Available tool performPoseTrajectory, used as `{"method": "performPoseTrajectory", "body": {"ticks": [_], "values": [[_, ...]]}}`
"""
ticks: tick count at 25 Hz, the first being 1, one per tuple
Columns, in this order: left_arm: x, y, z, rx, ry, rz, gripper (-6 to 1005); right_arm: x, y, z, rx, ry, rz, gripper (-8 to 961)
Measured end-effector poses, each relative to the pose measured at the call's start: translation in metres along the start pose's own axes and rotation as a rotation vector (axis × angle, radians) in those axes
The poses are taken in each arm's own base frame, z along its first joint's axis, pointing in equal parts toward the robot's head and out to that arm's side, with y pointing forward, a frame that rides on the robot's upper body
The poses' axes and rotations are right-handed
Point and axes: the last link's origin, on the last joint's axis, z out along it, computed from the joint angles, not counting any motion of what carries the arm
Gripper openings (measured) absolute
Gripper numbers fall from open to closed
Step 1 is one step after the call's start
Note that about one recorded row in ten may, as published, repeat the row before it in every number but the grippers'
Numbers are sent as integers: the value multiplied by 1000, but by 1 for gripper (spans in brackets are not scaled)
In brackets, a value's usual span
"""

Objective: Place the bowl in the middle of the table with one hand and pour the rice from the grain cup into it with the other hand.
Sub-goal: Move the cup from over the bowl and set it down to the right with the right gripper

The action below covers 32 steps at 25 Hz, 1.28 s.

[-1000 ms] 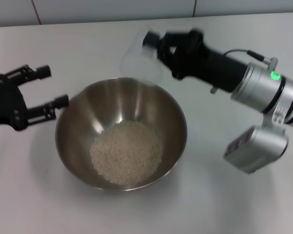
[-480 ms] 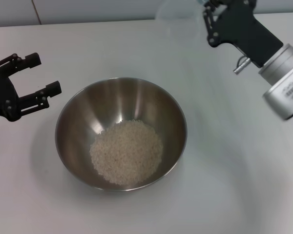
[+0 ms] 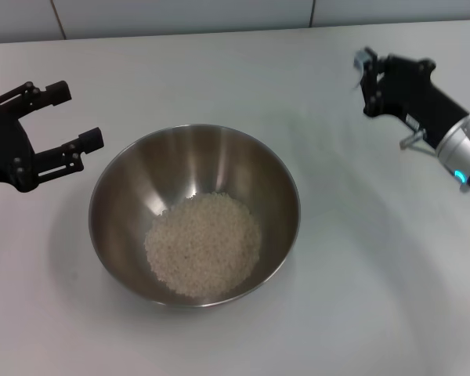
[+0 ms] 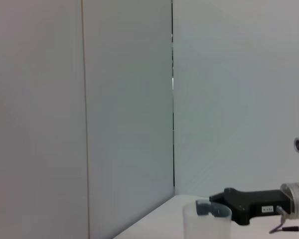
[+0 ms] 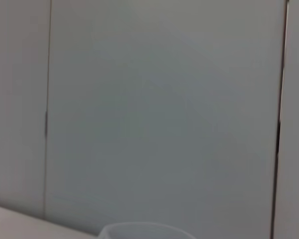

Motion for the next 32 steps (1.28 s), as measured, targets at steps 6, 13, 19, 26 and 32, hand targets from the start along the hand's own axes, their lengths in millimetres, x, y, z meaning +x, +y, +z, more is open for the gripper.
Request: {"method": "performPoseTrajectory", "body": {"ticks": [6,13,19,26,32], "values": [[0,0,3,-9,2,-1,801,10,2,-9,-6,39,46,132],[-2,2,2,-7,3,-10,801,22,2,-14,14,102,61,144],[-2,2,1,-5,2,-11,801,27,7,-15,-4,133,57,154],[-3,3,1,-7,-4,-11,801,33,9,-14,-4,175,56,165],[-5,4,1,-12,-8,-3,801,35,9,-16,-2,180,60,175]]}}
